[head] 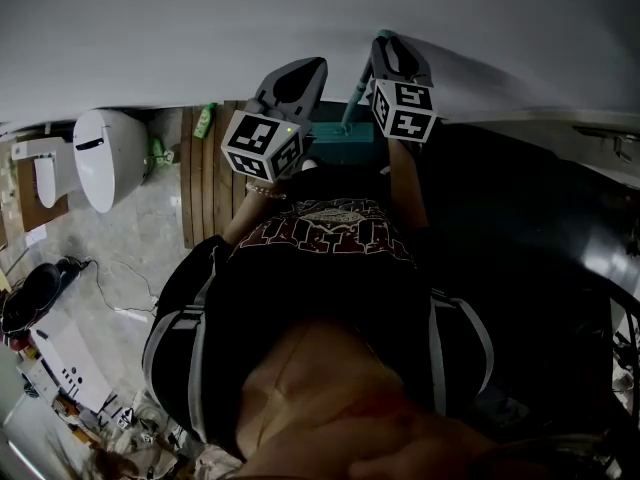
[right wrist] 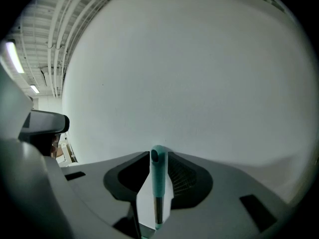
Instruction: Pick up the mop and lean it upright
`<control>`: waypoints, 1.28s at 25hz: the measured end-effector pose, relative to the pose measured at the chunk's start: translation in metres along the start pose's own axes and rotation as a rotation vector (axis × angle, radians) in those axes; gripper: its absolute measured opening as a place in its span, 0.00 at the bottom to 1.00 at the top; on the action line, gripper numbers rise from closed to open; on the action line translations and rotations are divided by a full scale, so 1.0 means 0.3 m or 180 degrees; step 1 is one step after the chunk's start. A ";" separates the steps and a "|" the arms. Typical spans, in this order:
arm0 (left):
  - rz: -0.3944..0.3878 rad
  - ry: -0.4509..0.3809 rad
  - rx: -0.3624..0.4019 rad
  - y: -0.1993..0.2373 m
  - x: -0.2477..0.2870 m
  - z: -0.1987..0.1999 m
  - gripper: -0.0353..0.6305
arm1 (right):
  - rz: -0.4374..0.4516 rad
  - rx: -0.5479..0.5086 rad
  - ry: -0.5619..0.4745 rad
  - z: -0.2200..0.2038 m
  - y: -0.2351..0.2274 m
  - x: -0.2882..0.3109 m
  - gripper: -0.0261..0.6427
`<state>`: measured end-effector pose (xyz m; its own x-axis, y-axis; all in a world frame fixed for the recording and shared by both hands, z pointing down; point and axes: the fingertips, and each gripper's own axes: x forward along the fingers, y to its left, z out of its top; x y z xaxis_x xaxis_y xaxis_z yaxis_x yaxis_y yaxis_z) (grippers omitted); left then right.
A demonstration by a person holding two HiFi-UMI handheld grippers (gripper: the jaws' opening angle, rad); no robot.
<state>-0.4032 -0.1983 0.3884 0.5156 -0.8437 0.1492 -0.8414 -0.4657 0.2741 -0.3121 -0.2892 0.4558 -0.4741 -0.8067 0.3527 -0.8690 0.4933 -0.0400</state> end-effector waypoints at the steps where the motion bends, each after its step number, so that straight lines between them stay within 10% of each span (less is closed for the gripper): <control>1: 0.0000 0.0002 -0.0001 0.002 0.002 -0.002 0.11 | 0.0000 0.0015 -0.0015 0.002 -0.002 -0.008 0.20; 32: -0.0161 0.0067 0.0039 -0.114 0.052 -0.029 0.11 | 0.0214 0.0214 -0.0317 0.060 0.032 -0.296 0.07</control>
<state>-0.3651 -0.1933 0.3896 0.5606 -0.8133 0.1555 -0.8161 -0.5109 0.2700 -0.2808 -0.2187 0.4073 -0.5404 -0.8026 0.2528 -0.8408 0.5270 -0.1241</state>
